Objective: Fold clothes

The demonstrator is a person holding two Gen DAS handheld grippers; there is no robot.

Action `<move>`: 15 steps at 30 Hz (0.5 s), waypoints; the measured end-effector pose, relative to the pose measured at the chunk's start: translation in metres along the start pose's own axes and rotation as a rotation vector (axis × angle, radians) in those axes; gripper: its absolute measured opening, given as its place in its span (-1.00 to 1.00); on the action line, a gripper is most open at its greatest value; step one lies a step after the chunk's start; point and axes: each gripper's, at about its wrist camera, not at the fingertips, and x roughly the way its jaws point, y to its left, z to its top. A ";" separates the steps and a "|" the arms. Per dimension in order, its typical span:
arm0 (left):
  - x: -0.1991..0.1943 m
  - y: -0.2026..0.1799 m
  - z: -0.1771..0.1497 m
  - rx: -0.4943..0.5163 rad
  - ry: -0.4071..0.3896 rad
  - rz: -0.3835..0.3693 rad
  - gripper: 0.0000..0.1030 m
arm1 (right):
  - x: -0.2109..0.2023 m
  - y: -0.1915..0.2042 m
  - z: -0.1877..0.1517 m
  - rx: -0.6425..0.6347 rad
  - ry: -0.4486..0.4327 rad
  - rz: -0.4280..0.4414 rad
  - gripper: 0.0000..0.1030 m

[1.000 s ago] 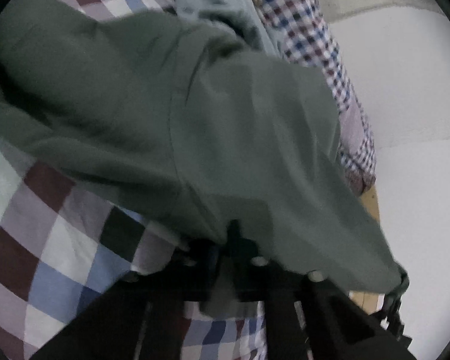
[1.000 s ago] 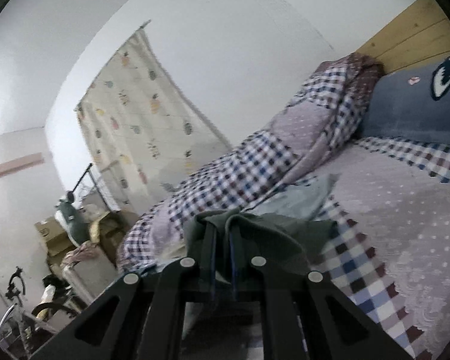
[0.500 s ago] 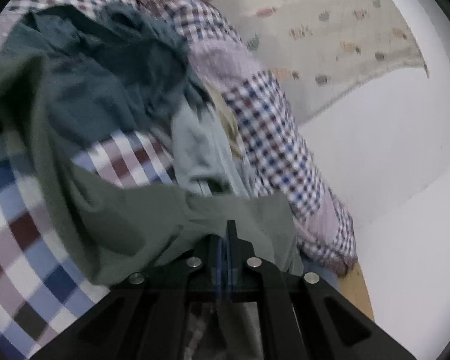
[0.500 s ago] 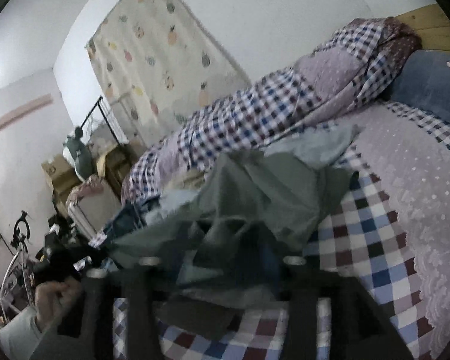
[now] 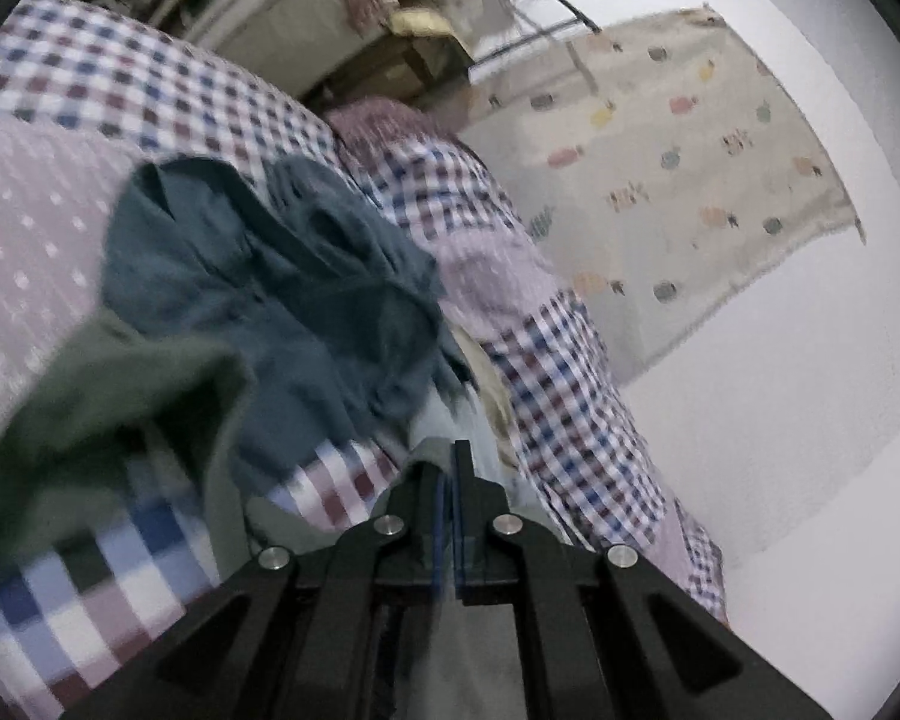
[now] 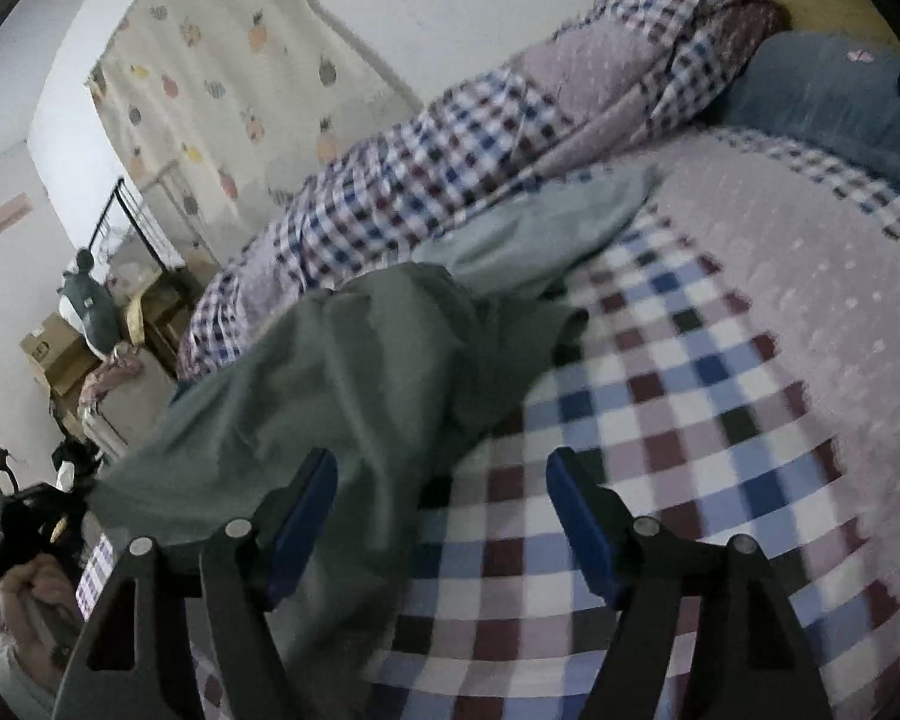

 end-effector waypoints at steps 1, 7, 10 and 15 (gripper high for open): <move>-0.001 0.003 0.004 0.001 -0.005 0.015 -1.00 | 0.008 0.005 -0.003 -0.009 0.018 -0.002 0.47; 0.045 0.028 0.006 0.032 0.248 0.162 -0.99 | 0.045 0.045 -0.019 -0.116 0.062 -0.005 0.47; 0.054 0.042 0.003 -0.008 0.309 0.217 -0.93 | 0.061 0.059 -0.027 -0.146 0.072 -0.041 0.47; 0.050 0.042 0.010 -0.021 0.348 0.195 -0.58 | 0.077 0.062 -0.031 -0.141 0.102 -0.089 0.19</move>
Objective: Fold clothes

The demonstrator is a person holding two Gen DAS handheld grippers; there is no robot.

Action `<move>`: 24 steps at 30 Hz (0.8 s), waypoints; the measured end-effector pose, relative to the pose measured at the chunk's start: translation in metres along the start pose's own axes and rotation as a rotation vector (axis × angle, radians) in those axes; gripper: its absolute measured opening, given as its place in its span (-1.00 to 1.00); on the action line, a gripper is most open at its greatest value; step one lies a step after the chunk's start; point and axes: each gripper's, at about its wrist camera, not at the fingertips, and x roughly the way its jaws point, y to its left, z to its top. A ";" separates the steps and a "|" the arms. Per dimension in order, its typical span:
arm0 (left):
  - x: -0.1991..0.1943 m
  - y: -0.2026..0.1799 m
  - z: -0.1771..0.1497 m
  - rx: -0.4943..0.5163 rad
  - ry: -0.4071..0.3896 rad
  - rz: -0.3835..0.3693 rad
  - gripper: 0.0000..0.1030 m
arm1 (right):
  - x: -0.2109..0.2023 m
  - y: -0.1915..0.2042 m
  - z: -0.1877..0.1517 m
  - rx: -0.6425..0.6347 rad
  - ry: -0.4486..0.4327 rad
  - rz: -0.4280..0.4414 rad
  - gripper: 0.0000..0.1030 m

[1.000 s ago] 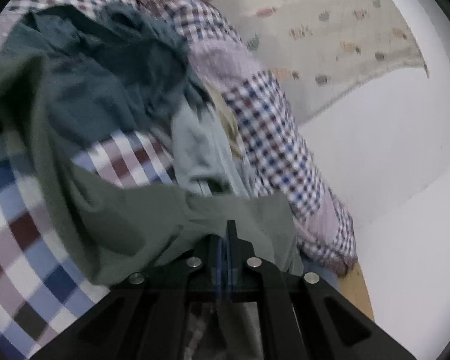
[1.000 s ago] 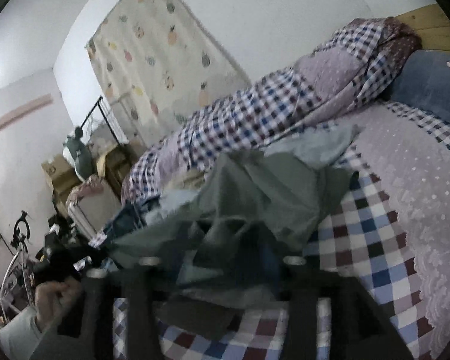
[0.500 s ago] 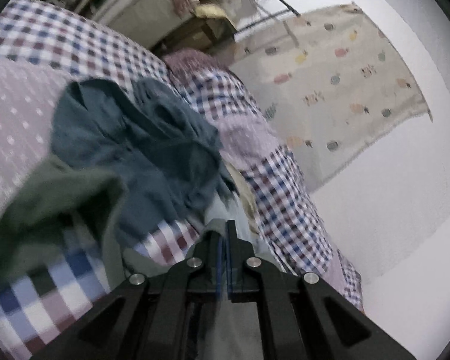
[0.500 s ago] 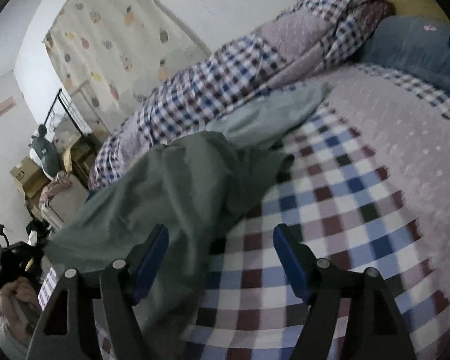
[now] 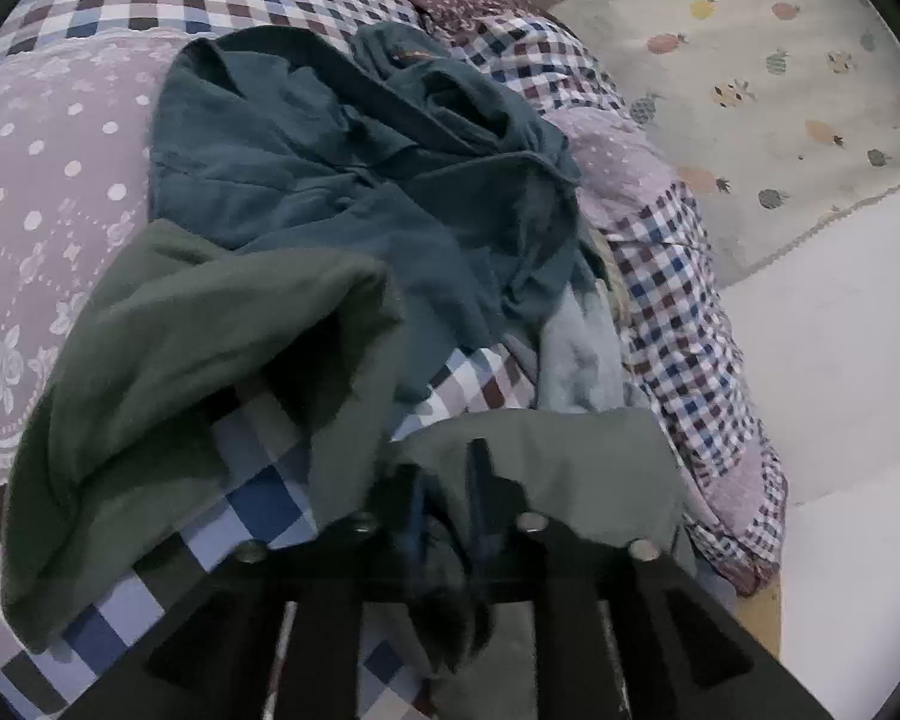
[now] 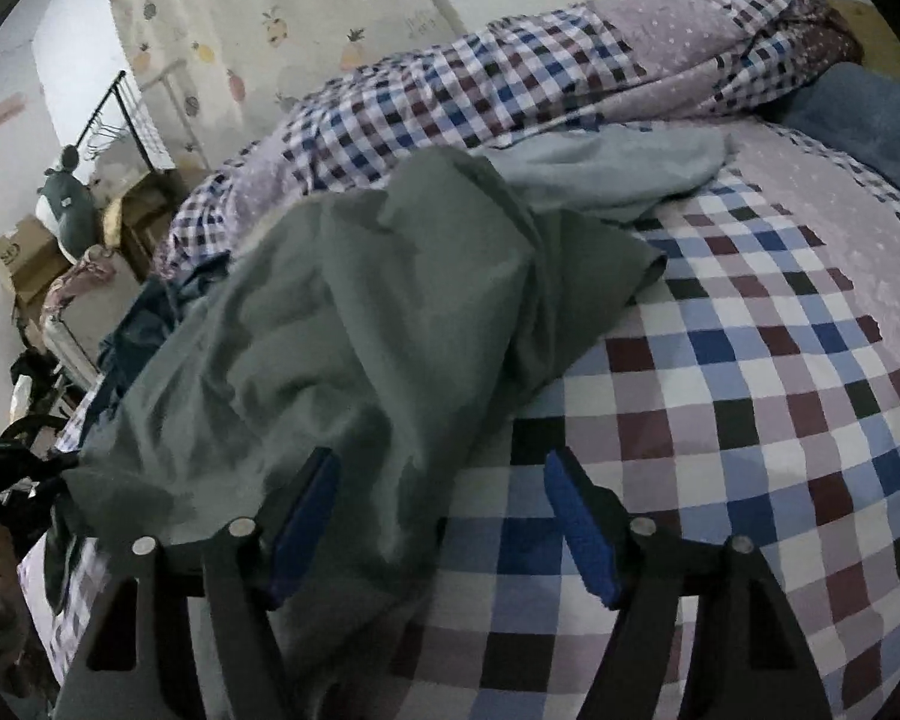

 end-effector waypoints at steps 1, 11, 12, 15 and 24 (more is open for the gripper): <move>-0.002 -0.001 0.000 0.004 0.005 -0.005 -0.47 | 0.001 0.001 0.000 -0.002 0.002 0.000 -0.07; -0.028 -0.003 0.005 0.001 -0.017 0.012 0.50 | -0.028 0.061 -0.002 -0.202 -0.109 0.035 -0.97; -0.030 -0.004 0.005 0.007 -0.013 0.009 0.50 | -0.035 0.076 -0.003 -0.248 -0.131 0.064 -0.97; -0.036 -0.016 0.003 0.076 -0.001 -0.016 0.50 | -0.054 0.114 -0.011 -0.366 -0.179 0.148 -0.97; -0.021 -0.081 -0.049 0.455 0.202 -0.174 0.50 | -0.069 0.202 -0.062 -0.612 -0.094 0.389 -0.99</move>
